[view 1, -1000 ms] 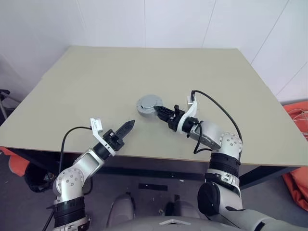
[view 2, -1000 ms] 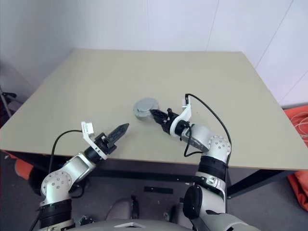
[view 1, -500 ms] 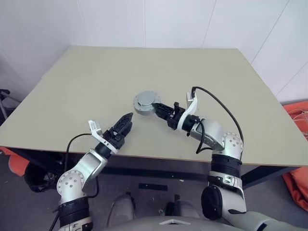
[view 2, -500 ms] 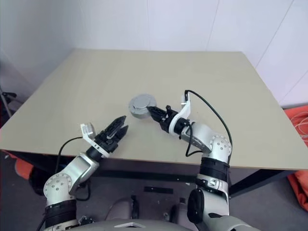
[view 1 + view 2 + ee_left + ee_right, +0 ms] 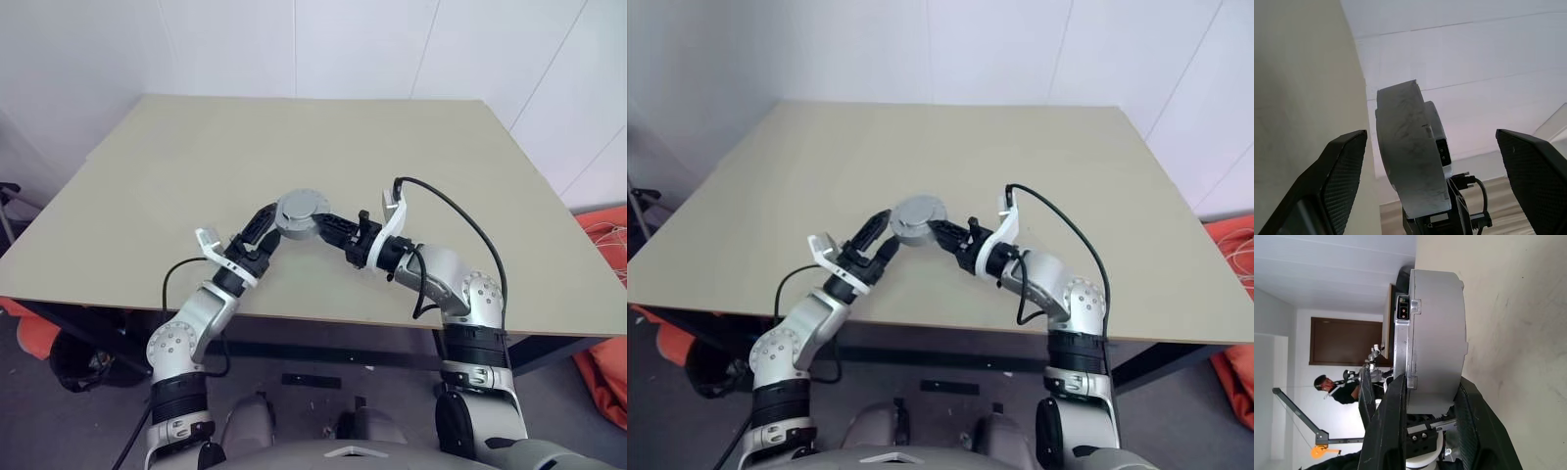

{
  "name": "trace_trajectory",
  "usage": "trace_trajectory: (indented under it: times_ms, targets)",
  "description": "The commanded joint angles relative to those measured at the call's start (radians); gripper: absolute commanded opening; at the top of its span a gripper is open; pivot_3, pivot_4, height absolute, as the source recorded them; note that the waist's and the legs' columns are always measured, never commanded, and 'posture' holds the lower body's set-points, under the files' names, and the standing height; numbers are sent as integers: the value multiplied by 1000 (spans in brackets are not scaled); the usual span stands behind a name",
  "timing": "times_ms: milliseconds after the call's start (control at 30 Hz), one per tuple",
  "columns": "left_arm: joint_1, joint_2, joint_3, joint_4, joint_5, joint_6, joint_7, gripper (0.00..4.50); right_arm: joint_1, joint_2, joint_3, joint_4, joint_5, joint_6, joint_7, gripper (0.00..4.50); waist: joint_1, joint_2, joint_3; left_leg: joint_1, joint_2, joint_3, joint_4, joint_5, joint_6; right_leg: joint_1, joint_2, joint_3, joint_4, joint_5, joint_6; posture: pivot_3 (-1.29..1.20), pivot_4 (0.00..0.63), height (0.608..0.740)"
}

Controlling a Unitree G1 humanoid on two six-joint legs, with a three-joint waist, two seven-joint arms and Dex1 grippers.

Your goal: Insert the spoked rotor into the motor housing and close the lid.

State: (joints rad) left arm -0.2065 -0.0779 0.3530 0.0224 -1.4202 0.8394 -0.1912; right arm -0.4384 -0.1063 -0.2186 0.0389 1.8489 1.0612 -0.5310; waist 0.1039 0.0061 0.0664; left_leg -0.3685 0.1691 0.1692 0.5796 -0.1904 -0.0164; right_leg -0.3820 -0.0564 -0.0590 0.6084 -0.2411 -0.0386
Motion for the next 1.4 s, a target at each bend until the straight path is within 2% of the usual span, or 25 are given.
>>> trace_trajectory:
  times_ms: [33, 467, 600, 733, 1033, 1333, 1400]
  targets:
    - [-40, 5, -16, 14, -16, 11, -10, 4478, -9, -15, 23, -98, 96, -42, 17, 1117, 0, 0, 0, 0, 0, 0, 0, 0, 0, 0, 0, 0, 0, 0, 0, 0, 0, 740]
    - [-125, -22, -30, 82, 2, 12, -19, 4478, 29, -48, 92, -140, 123, -85, 33, 1117, 0, 0, 0, -1, 0, -1, 2, 0, 0, 0, 0, 0, 0, 1, 1, 0, 0, 740]
    - [-112, -13, -23, 84, -11, 23, -7, 3583, 30, -52, 97, -138, 123, -91, 34, 1117, 0, 0, 0, -1, 0, -1, 2, 0, 0, 0, 0, 0, 0, 1, 1, 0, 0, 740]
    - [-97, -6, -14, 71, -21, 27, 2, 2302, 31, -54, 100, -137, 123, -94, 36, 1117, 0, 0, 0, -1, 0, -1, 2, 0, 0, 0, 0, 0, 0, 1, 1, 0, 0, 740]
    - [-75, -7, 1, 34, -41, 8, 28, 2253, 26, -69, 104, -118, 123, -138, 43, 1117, 1, 0, 0, -1, 0, -1, 2, 0, 0, 1, 0, 0, 0, 1, 0, 0, 0, 740]
    - [-64, -14, -2, 9, -46, -17, 40, 2124, 46, -109, 110, -113, 112, -162, 56, 4230, 2, 0, 0, -1, 0, -2, 3, 0, 0, 1, 0, 0, 0, 1, 1, 0, 0, 740]
    - [-61, -15, 0, -2, -38, -34, 43, 2124, 57, -125, 101, -86, 38, -186, 47, 4500, 2, -1, 0, -1, 0, -2, 3, 0, 0, 2, 0, 0, 0, 1, 1, 0, 0, 740]
